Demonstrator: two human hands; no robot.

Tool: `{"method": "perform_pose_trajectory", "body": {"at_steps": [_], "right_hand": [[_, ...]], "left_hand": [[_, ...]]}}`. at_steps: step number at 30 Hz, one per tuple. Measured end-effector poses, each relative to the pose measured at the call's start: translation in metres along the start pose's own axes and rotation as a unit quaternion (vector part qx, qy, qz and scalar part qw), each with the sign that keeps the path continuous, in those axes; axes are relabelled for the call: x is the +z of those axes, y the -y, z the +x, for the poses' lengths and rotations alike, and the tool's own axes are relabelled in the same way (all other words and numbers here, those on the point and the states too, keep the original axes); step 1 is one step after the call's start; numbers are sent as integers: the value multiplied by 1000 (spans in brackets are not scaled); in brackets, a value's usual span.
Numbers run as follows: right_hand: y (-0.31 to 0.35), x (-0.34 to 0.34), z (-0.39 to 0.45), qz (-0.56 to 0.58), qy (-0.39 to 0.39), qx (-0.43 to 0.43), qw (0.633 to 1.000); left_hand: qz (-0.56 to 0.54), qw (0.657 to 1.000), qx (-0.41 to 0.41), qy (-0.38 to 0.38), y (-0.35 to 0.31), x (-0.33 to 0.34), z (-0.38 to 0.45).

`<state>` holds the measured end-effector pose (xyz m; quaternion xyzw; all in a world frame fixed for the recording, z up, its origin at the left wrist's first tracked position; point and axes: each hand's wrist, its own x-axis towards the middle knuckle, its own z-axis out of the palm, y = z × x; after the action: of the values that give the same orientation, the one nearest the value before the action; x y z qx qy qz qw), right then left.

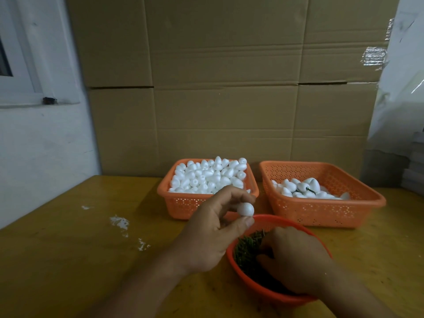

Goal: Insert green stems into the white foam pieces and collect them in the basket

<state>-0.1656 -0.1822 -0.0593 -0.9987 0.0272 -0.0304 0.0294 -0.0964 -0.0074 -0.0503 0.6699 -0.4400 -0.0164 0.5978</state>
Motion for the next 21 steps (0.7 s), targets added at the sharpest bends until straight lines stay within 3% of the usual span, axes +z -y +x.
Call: {"method": "perform_pose_trajectory", "body": {"at_steps": [5, 15, 21], "right_hand": [[2, 1, 4, -9, -38, 22, 999], [-2, -2, 3, 89, -75, 40, 992], [-5, -12, -11, 207, -184, 14, 961]], "left_hand": [[-104, 992, -61, -41, 1, 4, 1], [-315, 934, -161, -54, -6, -1, 3], [-341, 917, -204, -46, -8, -3, 2]]}}
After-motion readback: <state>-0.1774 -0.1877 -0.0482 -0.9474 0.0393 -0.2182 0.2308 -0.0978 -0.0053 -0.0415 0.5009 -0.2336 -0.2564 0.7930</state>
